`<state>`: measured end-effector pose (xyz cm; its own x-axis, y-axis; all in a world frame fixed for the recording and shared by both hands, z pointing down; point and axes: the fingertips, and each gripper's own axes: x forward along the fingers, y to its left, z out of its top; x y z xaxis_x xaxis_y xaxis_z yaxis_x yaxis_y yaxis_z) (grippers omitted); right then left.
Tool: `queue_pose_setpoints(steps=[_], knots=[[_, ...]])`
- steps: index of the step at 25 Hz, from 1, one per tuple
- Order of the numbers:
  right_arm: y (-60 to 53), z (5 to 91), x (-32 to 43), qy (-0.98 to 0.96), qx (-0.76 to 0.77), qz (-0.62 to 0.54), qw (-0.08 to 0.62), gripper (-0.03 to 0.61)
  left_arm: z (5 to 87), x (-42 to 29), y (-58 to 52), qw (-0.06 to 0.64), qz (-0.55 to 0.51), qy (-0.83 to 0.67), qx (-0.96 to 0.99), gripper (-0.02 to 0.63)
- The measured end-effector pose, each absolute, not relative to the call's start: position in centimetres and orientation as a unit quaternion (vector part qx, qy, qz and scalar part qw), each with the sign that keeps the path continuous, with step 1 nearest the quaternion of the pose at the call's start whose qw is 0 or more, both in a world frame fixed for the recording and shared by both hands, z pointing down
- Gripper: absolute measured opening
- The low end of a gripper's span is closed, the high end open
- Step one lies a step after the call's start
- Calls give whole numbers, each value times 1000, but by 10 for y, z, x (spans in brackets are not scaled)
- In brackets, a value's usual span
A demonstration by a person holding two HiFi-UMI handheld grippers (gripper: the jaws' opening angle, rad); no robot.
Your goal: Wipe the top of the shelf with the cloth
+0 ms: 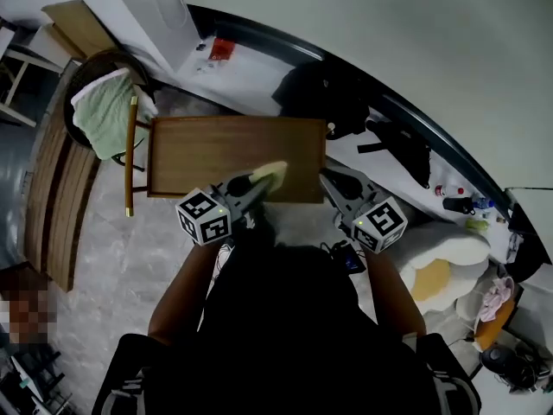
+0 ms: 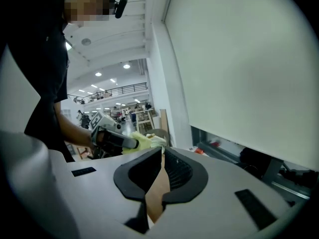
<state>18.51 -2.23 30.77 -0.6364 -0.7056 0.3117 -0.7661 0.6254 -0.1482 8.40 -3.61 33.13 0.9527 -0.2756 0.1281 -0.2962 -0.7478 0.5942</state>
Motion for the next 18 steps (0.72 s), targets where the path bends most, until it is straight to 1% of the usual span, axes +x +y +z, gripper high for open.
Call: queue_pose_setpoints(steps=[4,7,11,18], knots=[[-68,317,210,-880,438,125,133,31,354,107,-81,332,31,-129,934,37],[-91,333,231,-872,449,140,135,31,374,132,-102,348,48,-122,928,35],[-118,376,256,-864,449,169,150,31,412,172,-123,364,78,-133,919,37],[-155,458,284,-849,440,204,211,31,493,227,-149,415,132,-174,883,35]])
